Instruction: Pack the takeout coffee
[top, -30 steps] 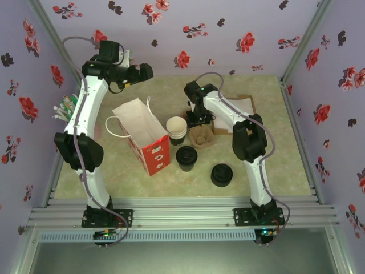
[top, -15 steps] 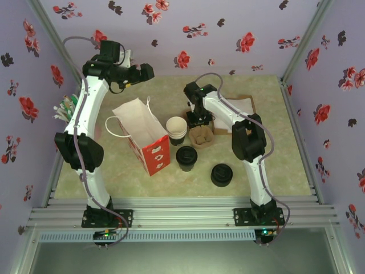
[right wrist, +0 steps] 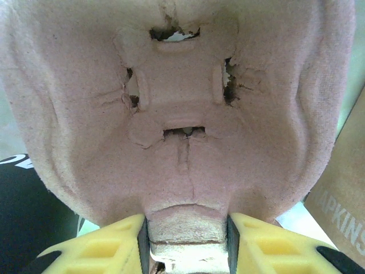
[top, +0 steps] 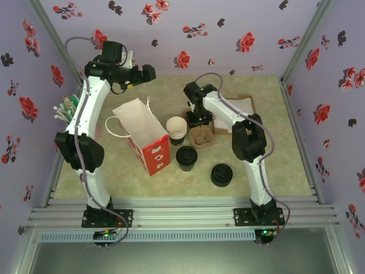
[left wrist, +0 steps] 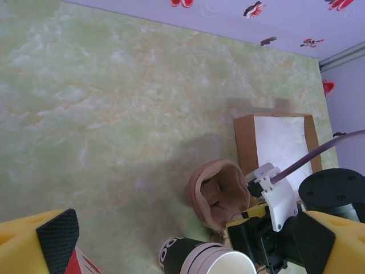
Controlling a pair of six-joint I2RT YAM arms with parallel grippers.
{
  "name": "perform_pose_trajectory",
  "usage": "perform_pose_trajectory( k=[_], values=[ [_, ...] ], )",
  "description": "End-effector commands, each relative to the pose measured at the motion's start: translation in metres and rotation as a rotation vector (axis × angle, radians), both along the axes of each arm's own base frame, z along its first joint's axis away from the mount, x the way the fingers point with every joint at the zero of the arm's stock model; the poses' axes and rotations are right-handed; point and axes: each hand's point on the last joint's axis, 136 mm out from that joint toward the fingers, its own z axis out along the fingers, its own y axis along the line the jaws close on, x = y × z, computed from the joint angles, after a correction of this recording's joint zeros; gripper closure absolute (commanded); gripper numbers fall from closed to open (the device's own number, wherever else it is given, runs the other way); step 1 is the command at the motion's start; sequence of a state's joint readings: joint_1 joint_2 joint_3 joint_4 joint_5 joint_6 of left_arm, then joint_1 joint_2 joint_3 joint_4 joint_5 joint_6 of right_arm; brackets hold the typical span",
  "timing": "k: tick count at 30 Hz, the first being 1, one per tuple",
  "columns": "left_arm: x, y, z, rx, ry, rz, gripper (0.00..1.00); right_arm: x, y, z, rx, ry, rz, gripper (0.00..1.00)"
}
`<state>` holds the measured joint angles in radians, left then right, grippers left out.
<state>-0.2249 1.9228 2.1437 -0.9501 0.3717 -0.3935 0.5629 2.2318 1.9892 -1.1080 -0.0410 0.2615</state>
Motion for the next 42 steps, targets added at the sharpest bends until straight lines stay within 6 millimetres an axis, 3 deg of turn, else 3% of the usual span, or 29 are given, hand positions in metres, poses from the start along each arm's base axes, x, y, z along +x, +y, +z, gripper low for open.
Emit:
perform_pose_trajectory(
  k=[1,15,22,29,33,42],
  values=[
    [-0.012,-0.006,0.021,-0.027,-0.041,-0.022,0.01,-0.002,-0.003,0.034,0.011,-0.052,-0.003,0.61],
    [-0.017,-0.008,0.029,-0.03,-0.056,-0.029,0.01,-0.003,-0.005,0.044,0.015,-0.077,-0.012,0.61],
    [-0.026,-0.001,0.074,-0.065,-0.203,0.003,0.01,-0.003,-0.012,0.073,0.027,-0.152,-0.028,0.61],
    [-0.039,0.03,0.119,-0.038,-0.345,0.107,0.01,-0.013,-0.023,0.112,0.072,-0.248,-0.047,0.61],
    [-0.042,0.058,0.115,-0.033,-0.316,0.176,0.01,-0.024,-0.025,0.141,0.118,-0.303,-0.048,0.61],
    [-0.034,0.111,0.069,-0.083,-0.165,0.288,0.04,-0.07,-0.015,0.212,0.234,-0.418,0.015,0.61]
  ],
)
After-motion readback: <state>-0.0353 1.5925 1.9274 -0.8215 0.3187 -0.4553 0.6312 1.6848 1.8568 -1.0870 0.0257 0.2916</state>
